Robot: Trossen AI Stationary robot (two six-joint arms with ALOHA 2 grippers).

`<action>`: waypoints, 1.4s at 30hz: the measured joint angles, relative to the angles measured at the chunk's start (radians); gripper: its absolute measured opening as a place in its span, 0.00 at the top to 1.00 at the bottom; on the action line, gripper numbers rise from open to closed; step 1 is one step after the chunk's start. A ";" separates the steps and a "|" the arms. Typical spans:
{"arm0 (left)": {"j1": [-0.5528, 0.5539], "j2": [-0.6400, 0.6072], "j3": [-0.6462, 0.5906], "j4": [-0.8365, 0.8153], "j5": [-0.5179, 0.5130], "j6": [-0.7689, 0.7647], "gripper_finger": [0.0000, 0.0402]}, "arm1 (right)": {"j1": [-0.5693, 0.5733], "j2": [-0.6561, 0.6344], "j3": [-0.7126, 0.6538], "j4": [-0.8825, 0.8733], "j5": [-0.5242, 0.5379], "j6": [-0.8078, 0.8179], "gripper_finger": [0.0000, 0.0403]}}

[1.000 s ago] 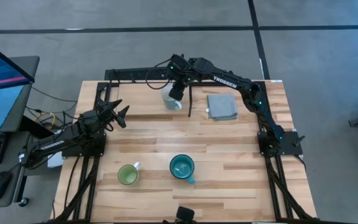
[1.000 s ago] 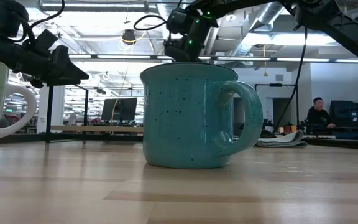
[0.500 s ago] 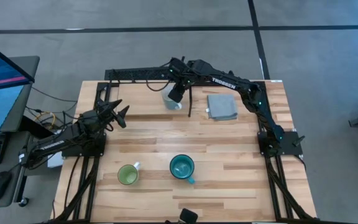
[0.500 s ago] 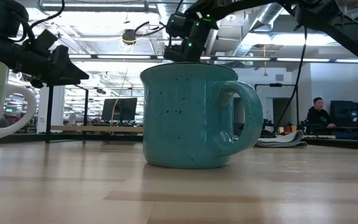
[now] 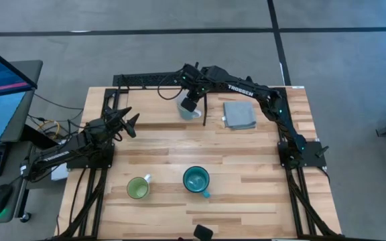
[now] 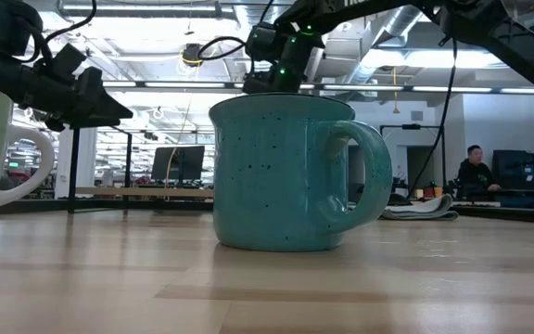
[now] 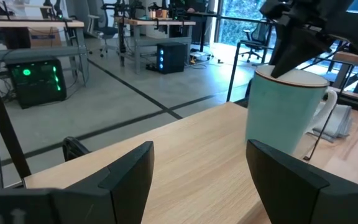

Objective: Stack small to large cups/mugs on shelf
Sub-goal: Put the white mug on the shelf

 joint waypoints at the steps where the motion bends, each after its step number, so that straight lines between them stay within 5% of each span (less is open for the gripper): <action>1: 0.000 0.000 0.000 0.000 0.000 -0.004 0.38 | 0.000 0.000 0.000 0.000 -0.002 0.000 0.85; 6: 0.000 0.000 0.000 0.000 0.000 -0.006 0.38 | -0.001 -0.003 0.002 0.004 -0.017 0.002 0.95; 29: 0.000 0.000 0.000 0.000 0.000 0.008 0.38 | 0.015 -0.002 0.001 -0.003 -0.017 0.286 0.95; 42: 0.000 0.000 0.000 0.000 0.000 0.008 0.38 | 0.013 0.000 0.000 -0.010 0.082 0.536 0.95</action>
